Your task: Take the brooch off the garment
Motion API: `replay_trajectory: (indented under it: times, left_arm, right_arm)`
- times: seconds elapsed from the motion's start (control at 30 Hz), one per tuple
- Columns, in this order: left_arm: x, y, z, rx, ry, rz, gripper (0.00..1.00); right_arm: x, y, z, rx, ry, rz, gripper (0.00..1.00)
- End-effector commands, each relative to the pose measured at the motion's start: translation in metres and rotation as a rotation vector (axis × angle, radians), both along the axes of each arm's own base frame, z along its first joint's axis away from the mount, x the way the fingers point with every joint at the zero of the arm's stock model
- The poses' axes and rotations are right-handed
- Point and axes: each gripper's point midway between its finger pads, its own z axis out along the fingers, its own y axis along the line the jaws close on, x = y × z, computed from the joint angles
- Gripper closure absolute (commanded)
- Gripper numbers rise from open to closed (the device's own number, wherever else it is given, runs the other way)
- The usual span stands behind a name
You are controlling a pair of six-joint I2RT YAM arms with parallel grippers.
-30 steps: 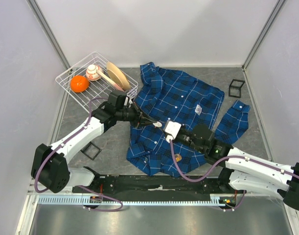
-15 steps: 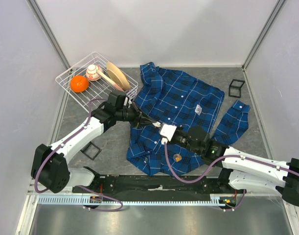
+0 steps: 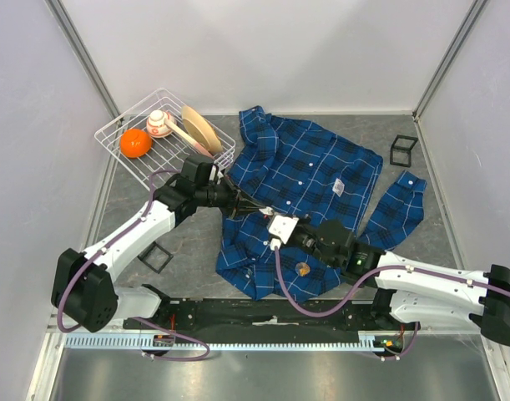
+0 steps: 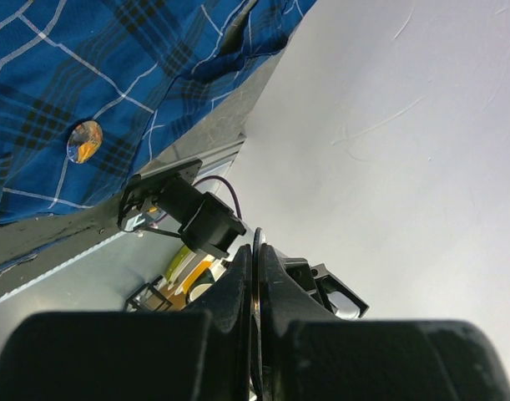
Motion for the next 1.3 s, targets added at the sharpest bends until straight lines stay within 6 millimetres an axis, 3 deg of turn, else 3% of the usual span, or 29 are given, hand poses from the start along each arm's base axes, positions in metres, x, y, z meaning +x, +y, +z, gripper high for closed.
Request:
replay_trajectory:
  times: [0.0,0.27,0.43,0.53,0.63,0.7,0.73,0.77,0.83,0.87,0.93,0.97,1.03,1.07,1.13,1.17,1.23,1.27]
  left_arm:
    - [-0.010,-0.001,0.011,-0.038,0.035,-0.014,0.98]
    - [-0.006,0.000,0.015,-0.060,-0.034,0.003,0.96]
    - [0.000,0.007,0.008,-0.046,-0.108,0.008,0.59]
    - [0.014,0.017,0.012,-0.018,-0.212,0.002,0.44]
    - [0.030,0.034,0.019,0.046,-0.368,-0.006,0.35]
    - [0.035,0.040,0.025,0.085,-0.482,-0.041,0.34]
    - [0.036,0.040,0.028,0.094,-0.517,-0.051,0.34]
    - [0.037,0.040,0.032,0.100,-0.554,-0.064,0.34]
    - [0.037,0.041,0.035,0.116,-0.627,-0.092,0.32]
    - [0.038,0.042,0.037,0.122,-0.651,-0.099,0.31]
    - [0.038,0.040,0.039,0.124,-0.715,-0.134,0.30]
    - [0.037,0.038,0.040,0.113,-0.736,-0.156,0.30]
    - [0.034,0.029,0.042,0.066,-0.776,-0.223,0.30]
    - [0.035,0.026,0.044,0.050,-0.786,-0.246,0.30]
    - [0.033,0.018,0.039,0.015,-0.778,-0.303,0.30]
    - [0.033,0.015,0.041,-0.003,-0.780,-0.323,0.31]
    - [0.028,0.010,0.041,-0.053,-0.775,-0.378,0.32]
    - [0.031,0.008,0.040,-0.056,-0.768,-0.385,0.33]
  right_arm:
    - [0.004,0.001,0.015,0.042,-0.041,-0.026,0.80]
    - [0.009,-0.004,0.015,0.083,-0.021,-0.080,1.00]
    - [0.016,-0.013,0.012,0.125,0.032,-0.149,1.00]
    - [0.032,-0.029,0.004,0.192,0.120,-0.221,1.00]
    - [0.059,-0.061,-0.012,0.316,0.255,-0.321,1.00]
    - [0.083,-0.091,-0.019,0.404,0.323,-0.394,1.00]
    - [0.090,-0.098,-0.027,0.474,0.403,-0.419,1.00]
    - [0.109,-0.125,-0.029,0.535,0.429,-0.499,1.00]
    - [0.124,-0.139,-0.038,0.656,0.548,-0.531,1.00]
    - [0.141,-0.168,-0.032,0.744,0.533,-0.595,1.00]
    - [0.156,-0.187,-0.038,0.890,0.618,-0.615,1.00]
    - [0.170,-0.218,-0.028,0.975,0.571,-0.654,1.00]
    - [0.188,-0.244,-0.039,1.076,0.621,-0.687,1.00]
    - [0.197,-0.272,-0.025,1.194,0.574,-0.698,1.00]
    - [0.211,-0.296,-0.037,1.268,0.567,-0.736,1.00]
    - [0.217,-0.317,-0.028,1.316,0.505,-0.743,1.00]
    - [0.232,-0.346,-0.042,1.354,0.481,-0.834,1.00]
    - [0.235,-0.363,-0.039,1.381,0.432,-0.859,1.00]
